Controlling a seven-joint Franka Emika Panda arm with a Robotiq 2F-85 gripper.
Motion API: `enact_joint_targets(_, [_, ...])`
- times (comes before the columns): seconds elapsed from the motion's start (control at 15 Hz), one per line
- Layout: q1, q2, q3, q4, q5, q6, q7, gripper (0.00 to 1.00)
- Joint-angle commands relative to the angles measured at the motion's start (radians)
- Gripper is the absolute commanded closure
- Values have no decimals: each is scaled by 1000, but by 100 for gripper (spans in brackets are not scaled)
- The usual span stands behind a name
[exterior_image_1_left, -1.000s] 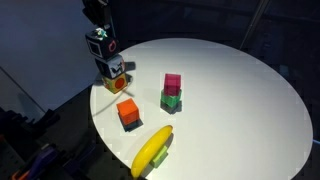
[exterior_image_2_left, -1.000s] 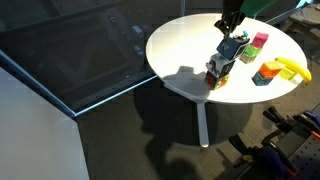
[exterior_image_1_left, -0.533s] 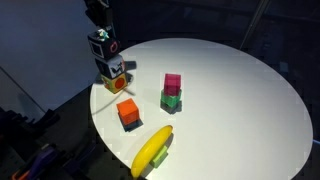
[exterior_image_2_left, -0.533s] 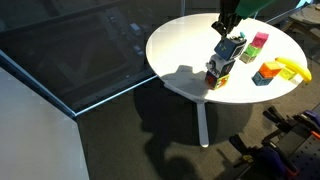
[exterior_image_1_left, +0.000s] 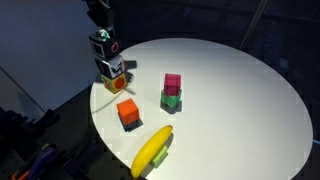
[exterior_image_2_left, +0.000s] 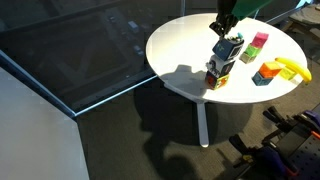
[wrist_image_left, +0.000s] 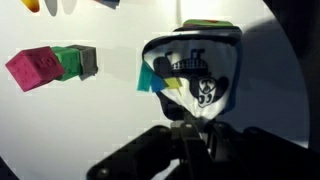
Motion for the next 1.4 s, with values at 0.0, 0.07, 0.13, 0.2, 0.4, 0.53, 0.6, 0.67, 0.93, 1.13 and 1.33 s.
enact_joint_targets(0.0, [13, 13, -8, 21, -19, -10, 26, 96])
enact_joint_targets(0.07, [13, 14, -8, 21, -18, -10, 26, 96])
enact_joint_targets(0.13, [13, 15, -8, 21, -18, -10, 26, 96])
enact_joint_targets(0.2, [13, 16, -9, 20, -17, -9, 26, 94])
enact_joint_targets(0.4, [12, 14, -9, 17, -14, -9, 22, 60])
enact_joint_targets(0.53, [11, 13, -9, 15, -11, -10, 18, 53])
enact_joint_targets(0.6, [11, 12, -9, 15, -9, -10, 16, 44])
enact_joint_targets(0.67, [10, 12, -9, 15, -8, -10, 15, 37])
enact_joint_targets(0.93, [8, 10, -9, 14, -2, -12, 9, 5])
enact_joint_targets(1.13, [7, 6, -10, 13, -1, -14, 8, 0])
enact_joint_targets(1.33, [5, -4, -10, 11, 8, -18, -1, 0])
